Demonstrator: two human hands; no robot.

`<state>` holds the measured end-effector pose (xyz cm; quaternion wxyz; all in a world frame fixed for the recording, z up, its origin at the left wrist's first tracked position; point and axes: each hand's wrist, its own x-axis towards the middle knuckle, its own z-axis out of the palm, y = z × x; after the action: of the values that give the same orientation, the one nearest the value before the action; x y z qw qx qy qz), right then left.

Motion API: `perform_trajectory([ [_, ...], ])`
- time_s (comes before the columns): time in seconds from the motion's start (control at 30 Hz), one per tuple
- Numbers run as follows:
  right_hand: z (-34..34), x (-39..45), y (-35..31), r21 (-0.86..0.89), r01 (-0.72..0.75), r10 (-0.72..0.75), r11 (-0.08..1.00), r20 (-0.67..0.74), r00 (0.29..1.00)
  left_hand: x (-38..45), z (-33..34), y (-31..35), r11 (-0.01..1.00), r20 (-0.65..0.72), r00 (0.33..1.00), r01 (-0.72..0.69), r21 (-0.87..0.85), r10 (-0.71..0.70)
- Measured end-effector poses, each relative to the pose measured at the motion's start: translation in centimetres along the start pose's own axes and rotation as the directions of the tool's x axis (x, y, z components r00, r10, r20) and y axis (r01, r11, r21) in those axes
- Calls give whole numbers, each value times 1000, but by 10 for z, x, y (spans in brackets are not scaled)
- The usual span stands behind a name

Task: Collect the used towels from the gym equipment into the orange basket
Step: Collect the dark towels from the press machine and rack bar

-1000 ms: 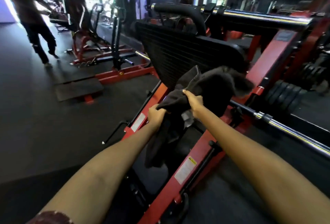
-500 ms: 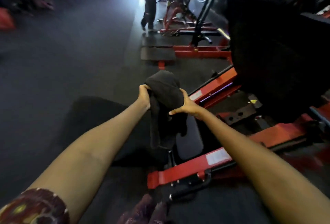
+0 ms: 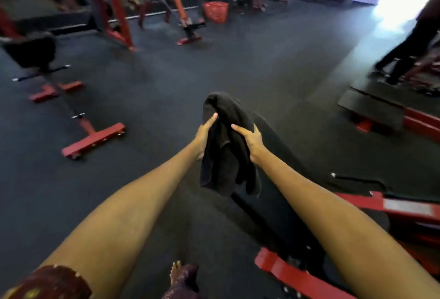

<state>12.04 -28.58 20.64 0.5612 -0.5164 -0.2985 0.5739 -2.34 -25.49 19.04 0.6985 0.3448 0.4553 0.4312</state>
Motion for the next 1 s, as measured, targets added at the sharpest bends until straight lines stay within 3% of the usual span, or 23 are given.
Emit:
perform_trajectory([
  [0.07,63,24,20,-28,-26,28,999,90,996,29,-72,3,999,-174,984,-35,-24,30],
  [0.17,132,49,42,-67,-53,63,996,169,984,8,-121,36,990,-283,949,-136,18,136],
  [0.27,213,74,66,-103,-88,112,991,258,960,10,-183,69,976,-467,860,-214,32,204],
  [0.37,266,92,81,-87,-95,117,992,298,947,22,-223,92,968,-542,806,-247,55,236],
  [0.6,337,160,96,-95,-148,168,984,277,946,82,-283,132,978,-609,776,-209,-3,164],
  [0.77,365,225,94,-172,-129,173,977,273,946,152,-319,144,980,-552,833,-144,-137,45],
  [0.9,388,292,83,-210,-100,156,973,265,952,208,-328,175,988,-510,859,-111,-105,42],
  [1.0,409,356,70,-260,-60,127,964,250,960,268,-334,205,989,-554,830,-127,-78,63],
])
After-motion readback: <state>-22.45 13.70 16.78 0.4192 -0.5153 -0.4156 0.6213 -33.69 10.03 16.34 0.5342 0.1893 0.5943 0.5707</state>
